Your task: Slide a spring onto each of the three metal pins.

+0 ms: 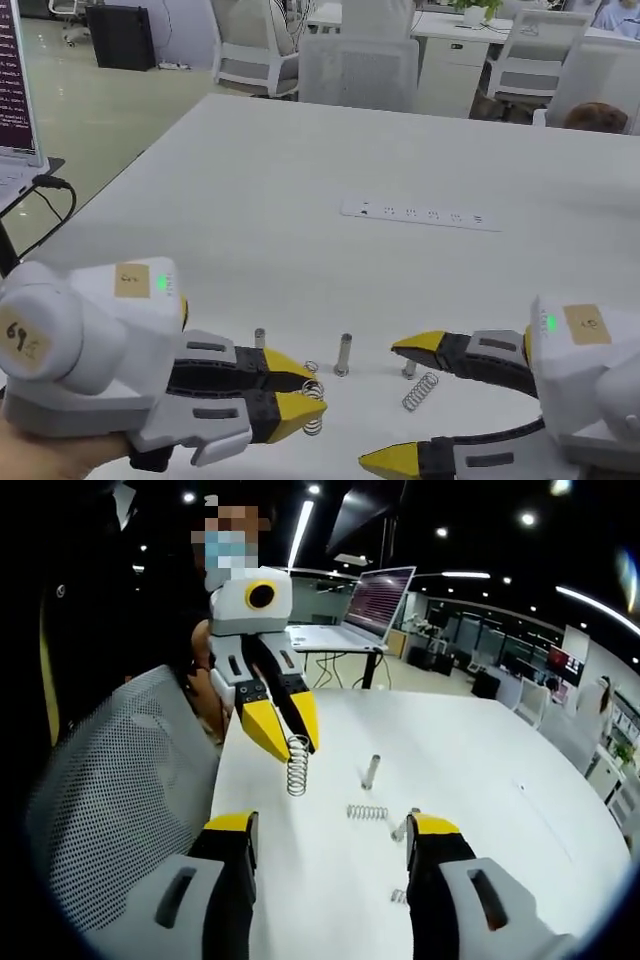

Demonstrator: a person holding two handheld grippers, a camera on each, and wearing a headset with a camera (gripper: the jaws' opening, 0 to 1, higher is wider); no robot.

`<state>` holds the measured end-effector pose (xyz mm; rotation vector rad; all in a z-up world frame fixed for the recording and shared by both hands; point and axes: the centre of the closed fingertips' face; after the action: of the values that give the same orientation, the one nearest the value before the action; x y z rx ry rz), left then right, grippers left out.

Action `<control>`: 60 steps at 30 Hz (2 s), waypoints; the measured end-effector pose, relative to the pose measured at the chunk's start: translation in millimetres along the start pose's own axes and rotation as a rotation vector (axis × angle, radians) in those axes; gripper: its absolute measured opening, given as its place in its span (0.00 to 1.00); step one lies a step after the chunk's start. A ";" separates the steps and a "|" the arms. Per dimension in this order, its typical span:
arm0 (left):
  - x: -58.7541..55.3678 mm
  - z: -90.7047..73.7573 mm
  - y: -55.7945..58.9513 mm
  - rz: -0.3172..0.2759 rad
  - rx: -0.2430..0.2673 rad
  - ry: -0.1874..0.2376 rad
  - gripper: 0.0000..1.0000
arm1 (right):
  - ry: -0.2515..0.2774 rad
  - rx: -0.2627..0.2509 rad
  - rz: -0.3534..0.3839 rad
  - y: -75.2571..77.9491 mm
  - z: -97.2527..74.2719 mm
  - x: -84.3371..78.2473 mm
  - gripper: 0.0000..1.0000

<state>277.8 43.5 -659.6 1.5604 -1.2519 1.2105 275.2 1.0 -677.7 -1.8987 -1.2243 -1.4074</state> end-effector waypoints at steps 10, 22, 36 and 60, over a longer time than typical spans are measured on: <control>-3.3 -11.3 -19.9 -0.006 0.054 -0.009 0.03 | 0.005 -0.110 0.043 22.0 -21.2 -10.8 0.73; -8.4 -26.1 -66.3 -0.018 0.142 -0.025 0.03 | 0.005 -0.169 0.075 31.3 -28.2 -19.1 0.77; -8.9 -21.5 -109.9 -0.025 0.179 -0.037 0.03 | 0.001 -0.193 0.085 34.8 -30.1 -22.6 0.78; -25.6 -3.7 -130.2 -0.044 0.182 -0.076 0.03 | 0.000 -0.205 0.097 38.2 -31.5 -26.2 0.78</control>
<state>402.8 80.1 -684.9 1.7712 -1.1758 1.2767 290.5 -52.3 -685.7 -2.0644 -1.0053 -1.5300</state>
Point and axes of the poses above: the centre of the closed fingertips' face, and the gripper's own axes: z roughly forward along the fingers, y roughly to its right, x roughly out of its top, and after that the axes turned 8 degrees about y, right-handed
